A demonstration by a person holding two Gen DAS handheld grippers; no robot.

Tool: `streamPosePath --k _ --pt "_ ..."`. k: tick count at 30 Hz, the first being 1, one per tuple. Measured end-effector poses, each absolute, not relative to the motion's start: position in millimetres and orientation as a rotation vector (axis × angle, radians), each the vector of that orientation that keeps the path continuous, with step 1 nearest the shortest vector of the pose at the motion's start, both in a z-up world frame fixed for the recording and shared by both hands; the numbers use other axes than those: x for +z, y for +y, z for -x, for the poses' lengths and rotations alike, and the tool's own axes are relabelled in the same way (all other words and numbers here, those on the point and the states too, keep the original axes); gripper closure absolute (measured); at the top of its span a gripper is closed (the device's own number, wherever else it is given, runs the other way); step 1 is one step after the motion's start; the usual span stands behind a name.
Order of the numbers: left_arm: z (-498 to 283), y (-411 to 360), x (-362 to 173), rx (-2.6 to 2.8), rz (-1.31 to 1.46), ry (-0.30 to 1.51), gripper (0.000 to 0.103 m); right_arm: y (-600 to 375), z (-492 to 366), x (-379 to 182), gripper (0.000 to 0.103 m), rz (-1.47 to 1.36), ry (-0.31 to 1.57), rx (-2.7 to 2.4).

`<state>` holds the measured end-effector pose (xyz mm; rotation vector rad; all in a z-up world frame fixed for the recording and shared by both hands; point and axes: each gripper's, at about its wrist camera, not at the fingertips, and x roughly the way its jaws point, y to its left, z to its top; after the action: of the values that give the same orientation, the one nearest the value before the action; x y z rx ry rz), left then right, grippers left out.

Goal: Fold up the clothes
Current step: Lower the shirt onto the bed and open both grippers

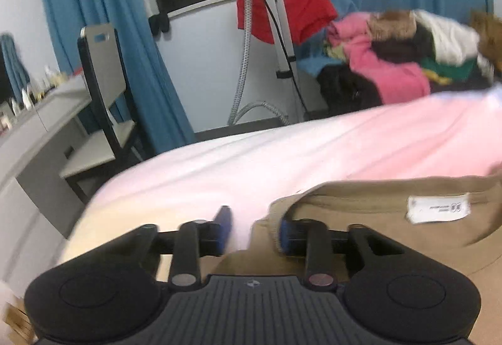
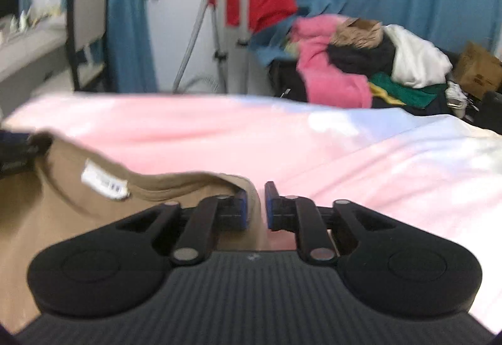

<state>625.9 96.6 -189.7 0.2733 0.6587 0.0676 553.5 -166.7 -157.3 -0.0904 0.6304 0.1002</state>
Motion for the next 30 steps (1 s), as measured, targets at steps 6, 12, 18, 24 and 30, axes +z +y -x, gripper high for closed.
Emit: streamPosePath --k 6,12,18,24,30 --pt "-617.3 102.4 -161.4 0.054 -0.326 0.663 0.006 -160.2 -535.3 -140.1 0.017 0.081 0.622 0.221" --pt "-565.0 100.3 -95.6 -0.013 -0.303 0.631 0.003 -162.2 -489.0 -95.1 0.017 0.007 0.552 0.217" --pt "-452.4 110.1 -46.1 -0.08 -0.203 0.53 0.001 -177.8 -388.9 -55.6 0.017 -0.045 0.434 0.204" --pt "-330.9 134.2 -26.5 -0.051 -0.072 0.497 0.001 -192.4 -280.1 -37.1 0.017 -0.137 0.378 0.195" --pt "-228.2 169.3 -34.1 -0.012 0.153 0.524 0.001 -217.4 -176.8 -50.9 0.017 -0.281 0.359 0.155"
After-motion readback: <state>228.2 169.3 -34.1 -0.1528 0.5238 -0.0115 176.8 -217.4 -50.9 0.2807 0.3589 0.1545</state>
